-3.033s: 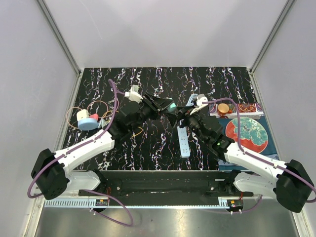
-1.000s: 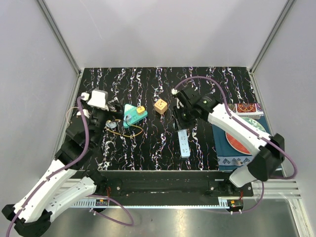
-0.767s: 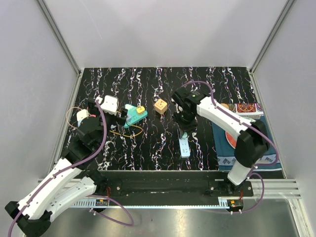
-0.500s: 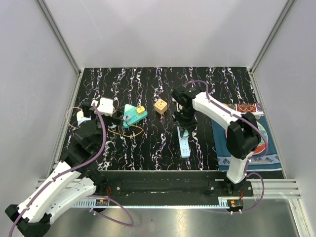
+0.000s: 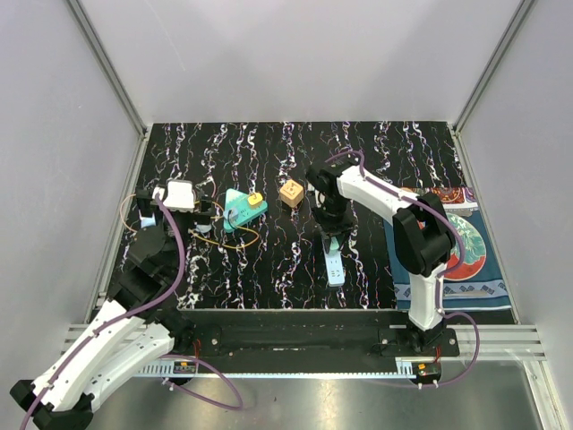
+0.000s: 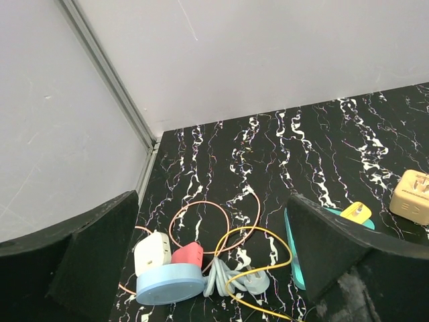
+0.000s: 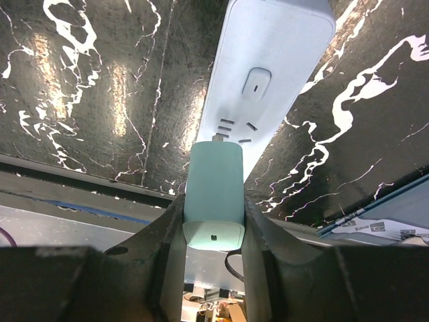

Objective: Insert the plug
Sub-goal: Insert the plug into the socket.

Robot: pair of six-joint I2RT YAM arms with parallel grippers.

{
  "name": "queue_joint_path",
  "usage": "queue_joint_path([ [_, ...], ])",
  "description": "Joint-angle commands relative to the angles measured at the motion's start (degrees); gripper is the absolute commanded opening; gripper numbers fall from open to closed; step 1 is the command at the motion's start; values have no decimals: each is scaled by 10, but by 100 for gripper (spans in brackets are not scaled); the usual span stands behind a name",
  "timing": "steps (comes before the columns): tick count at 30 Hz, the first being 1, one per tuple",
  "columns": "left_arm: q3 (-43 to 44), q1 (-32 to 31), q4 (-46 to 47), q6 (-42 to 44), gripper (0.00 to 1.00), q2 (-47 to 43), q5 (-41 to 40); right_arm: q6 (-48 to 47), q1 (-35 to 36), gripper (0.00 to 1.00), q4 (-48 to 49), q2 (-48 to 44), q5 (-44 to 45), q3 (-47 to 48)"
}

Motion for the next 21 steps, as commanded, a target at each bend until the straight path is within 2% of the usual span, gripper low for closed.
queue_joint_path([
  [1,-4,4,42,12,99,-13,-17,-10,-4,0,-11,6,-7,16],
  [21,-6,6,43,9,99,-12,-10,30,-12,0,13,19,-8,-8],
])
